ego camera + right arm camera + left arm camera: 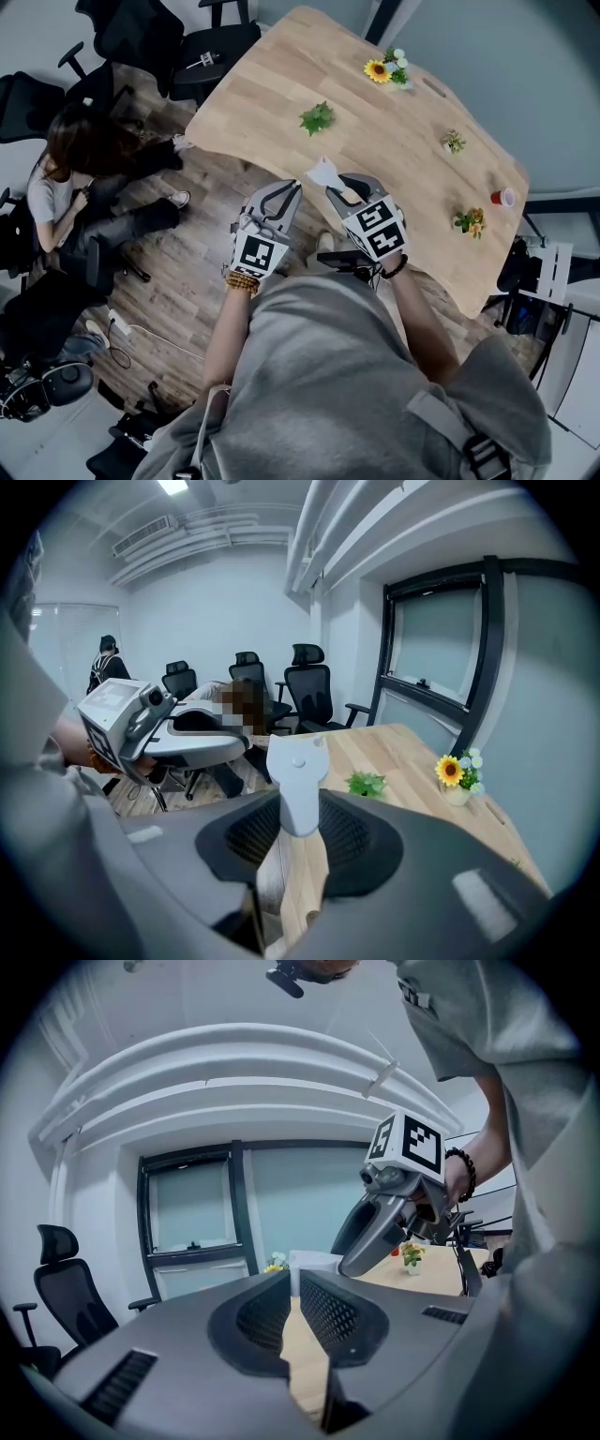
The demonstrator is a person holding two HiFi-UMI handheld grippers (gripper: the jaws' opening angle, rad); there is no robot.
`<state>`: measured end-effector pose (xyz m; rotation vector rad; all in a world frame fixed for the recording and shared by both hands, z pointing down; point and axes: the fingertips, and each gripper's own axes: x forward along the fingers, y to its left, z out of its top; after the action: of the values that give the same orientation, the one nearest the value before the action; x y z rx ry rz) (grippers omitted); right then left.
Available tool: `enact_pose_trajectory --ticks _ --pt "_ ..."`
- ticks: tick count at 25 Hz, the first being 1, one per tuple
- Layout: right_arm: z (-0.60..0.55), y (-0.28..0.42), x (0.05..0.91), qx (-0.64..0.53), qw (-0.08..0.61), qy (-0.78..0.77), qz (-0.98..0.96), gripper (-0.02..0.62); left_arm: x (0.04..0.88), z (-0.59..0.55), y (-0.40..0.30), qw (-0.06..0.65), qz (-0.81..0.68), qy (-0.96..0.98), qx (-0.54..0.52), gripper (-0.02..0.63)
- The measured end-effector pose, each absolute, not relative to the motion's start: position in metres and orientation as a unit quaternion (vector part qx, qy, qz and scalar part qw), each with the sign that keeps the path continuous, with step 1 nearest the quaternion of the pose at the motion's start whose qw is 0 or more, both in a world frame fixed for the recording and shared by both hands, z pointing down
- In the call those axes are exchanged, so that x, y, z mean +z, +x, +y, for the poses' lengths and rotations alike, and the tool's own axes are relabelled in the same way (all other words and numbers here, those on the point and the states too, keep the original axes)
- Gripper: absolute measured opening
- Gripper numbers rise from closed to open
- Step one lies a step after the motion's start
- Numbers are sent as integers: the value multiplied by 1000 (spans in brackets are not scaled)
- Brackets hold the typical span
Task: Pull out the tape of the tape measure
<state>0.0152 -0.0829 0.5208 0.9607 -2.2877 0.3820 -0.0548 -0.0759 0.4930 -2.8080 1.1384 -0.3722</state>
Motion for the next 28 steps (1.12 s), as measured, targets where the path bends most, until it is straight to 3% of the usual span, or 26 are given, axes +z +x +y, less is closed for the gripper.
enact_pose_trajectory --ticks 28 --pt "-108 19 537 159 321 372 -857 132 502 -78 -75 13 389 -912 -125 37"
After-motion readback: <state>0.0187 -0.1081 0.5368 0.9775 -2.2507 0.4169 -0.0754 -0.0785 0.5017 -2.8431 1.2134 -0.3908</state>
